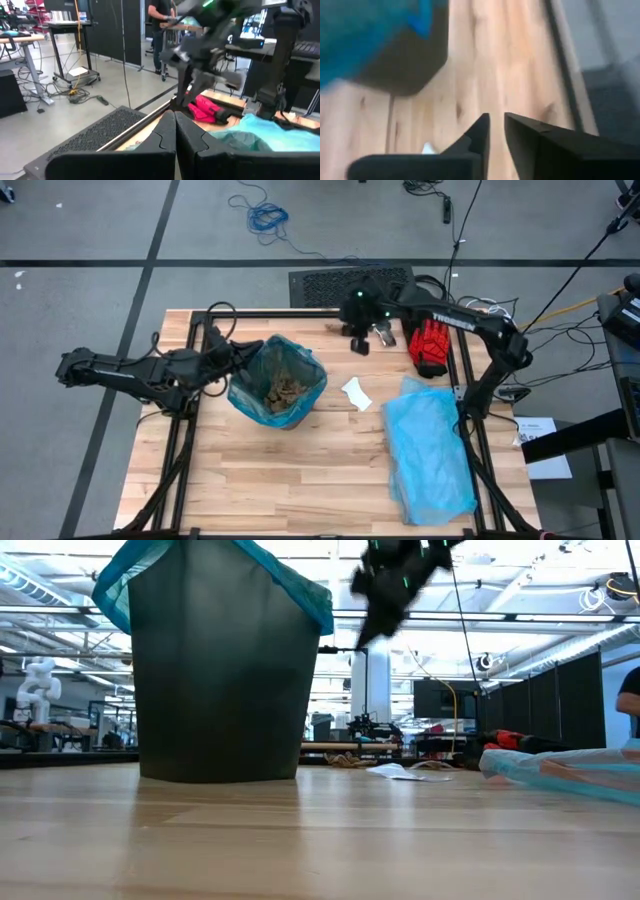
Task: Place trash/remove bag and relplace
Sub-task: Put the brown napkin into the trash bin
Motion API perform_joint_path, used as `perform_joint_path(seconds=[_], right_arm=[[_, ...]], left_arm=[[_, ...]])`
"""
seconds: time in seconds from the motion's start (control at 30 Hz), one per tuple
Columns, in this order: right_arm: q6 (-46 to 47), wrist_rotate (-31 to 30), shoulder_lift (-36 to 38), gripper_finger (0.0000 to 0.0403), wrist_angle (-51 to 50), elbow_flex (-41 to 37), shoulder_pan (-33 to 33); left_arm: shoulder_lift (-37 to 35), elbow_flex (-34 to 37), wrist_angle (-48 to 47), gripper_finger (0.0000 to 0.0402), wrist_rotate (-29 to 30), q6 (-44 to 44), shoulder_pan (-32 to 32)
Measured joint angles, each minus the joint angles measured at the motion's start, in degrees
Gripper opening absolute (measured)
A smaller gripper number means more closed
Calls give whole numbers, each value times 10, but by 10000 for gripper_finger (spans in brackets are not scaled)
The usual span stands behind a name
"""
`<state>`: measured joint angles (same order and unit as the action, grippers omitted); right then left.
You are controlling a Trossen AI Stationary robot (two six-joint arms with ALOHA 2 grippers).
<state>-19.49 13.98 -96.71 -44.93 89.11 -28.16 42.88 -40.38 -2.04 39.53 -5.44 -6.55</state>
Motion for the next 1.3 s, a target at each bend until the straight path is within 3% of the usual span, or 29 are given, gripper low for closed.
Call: perform_joint_path(seconds=[0.07,0.2,0.4,0.67,0.87,0.97,1.07,1.23,1.3], right_arm=[[-1,42,0,29,51,-53,-37],[11,43,0,35,165,-149,-88],[45,42,-3,107,300,-242,-116],[83,18,-76,225,382,-254,-114],[107,-52,-153,247,413,-234,-117],[123,-66,-185,232,413,-215,-119],[118,-77,-205,191,399,-191,-119],[114,-93,-211,50,371,-169,-115],[107,-92,-208,16,356,-162,-114]], left_arm=[[1,0,-8,1,0,0,0],[3,0,-6,1,0,-1,0],[5,0,-4,1,0,-2,1],[5,0,-5,1,0,-9,1],[5,0,-13,1,0,-24,0],[5,0,-17,1,0,-27,0],[5,0,-22,1,0,-29,0],[5,0,-34,1,0,-33,1],[5,0,-32,1,0,-32,1]])
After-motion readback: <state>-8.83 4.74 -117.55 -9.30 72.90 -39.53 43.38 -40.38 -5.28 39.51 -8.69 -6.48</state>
